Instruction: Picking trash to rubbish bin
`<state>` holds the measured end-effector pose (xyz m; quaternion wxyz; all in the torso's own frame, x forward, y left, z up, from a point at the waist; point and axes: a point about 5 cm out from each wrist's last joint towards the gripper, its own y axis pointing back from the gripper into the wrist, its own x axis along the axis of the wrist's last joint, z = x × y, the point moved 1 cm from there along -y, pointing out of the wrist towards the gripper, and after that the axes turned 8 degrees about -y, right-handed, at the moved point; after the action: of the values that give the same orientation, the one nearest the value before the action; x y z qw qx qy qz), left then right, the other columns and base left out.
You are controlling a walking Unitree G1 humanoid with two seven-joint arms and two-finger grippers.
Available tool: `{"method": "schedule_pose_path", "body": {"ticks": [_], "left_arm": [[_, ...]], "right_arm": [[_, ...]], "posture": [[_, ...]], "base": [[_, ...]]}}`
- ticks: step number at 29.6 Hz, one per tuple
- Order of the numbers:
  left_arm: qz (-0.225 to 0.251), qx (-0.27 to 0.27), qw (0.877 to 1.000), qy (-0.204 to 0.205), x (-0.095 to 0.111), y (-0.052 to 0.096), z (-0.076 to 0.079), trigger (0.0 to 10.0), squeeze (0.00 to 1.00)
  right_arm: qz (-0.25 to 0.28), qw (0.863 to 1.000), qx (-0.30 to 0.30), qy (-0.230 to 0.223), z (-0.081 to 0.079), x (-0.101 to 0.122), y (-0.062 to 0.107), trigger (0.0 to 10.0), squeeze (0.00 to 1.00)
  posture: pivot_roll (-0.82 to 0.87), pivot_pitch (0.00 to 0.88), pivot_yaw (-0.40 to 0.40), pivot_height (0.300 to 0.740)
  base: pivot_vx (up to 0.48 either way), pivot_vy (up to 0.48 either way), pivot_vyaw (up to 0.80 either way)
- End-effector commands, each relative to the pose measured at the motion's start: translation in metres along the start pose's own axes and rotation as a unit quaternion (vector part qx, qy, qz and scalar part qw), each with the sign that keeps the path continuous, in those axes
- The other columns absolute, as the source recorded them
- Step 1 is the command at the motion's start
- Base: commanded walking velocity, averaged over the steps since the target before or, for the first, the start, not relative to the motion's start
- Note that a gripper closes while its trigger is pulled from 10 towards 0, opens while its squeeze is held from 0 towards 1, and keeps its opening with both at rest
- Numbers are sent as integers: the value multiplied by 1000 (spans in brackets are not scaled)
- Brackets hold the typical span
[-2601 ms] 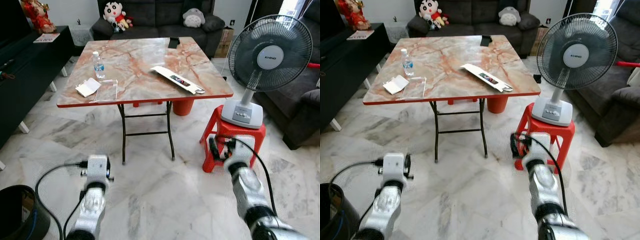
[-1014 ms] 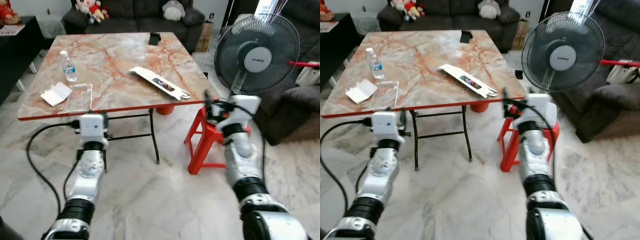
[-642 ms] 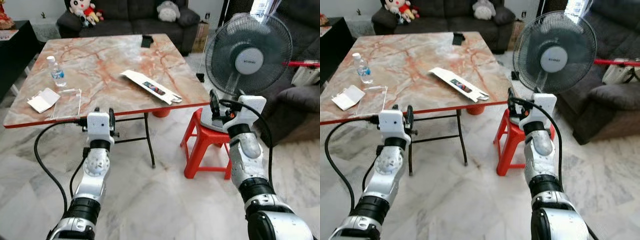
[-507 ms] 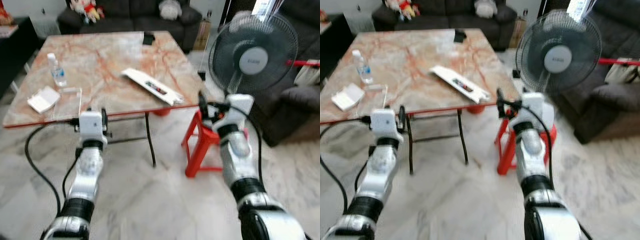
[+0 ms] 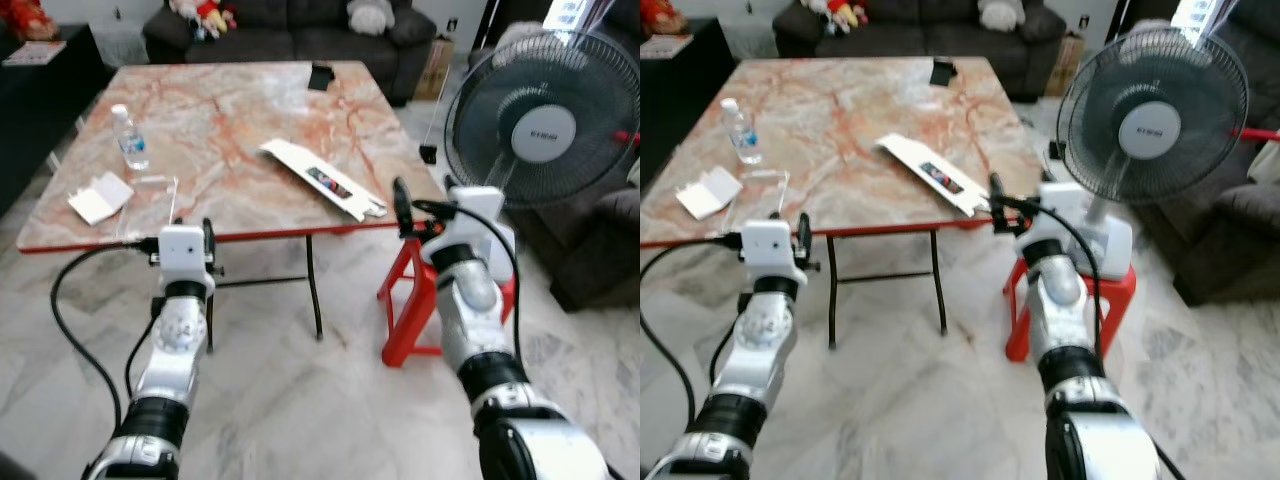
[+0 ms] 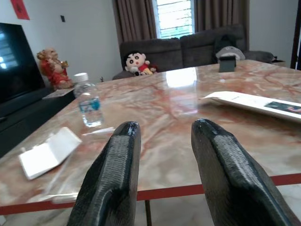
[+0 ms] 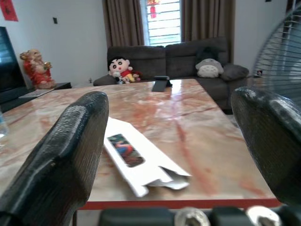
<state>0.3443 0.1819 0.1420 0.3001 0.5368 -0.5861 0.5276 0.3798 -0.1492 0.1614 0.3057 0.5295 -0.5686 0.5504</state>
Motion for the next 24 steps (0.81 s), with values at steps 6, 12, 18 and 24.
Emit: {"method": "schedule_pose_path", "body": {"ticks": [6,12,18,24], "left_arm": [[8,-12,1000,7,4,1,8,10000,0],[10,-21,1000,8,6,0,12,10000,0],[13,-23,1000,8,9,-4,13,10000,0],[14,-22,1000,9,9,-4,13,10000,0]], "right_arm": [[2,1000,-10,7,8,1,4,10000,0],[0,1000,-7,9,7,-1,5,10000,0],[5,1000,-4,4,4,2,2,10000,0],[7,1000,-5,2,5,3,1,10000,0]], "posture": [[16,0,-19,740],[17,0,-15,740],[21,0,-17,740],[19,0,-19,740]], "base": [[328,0,0],[331,0,0],[335,0,400],[334,0,0]]}}
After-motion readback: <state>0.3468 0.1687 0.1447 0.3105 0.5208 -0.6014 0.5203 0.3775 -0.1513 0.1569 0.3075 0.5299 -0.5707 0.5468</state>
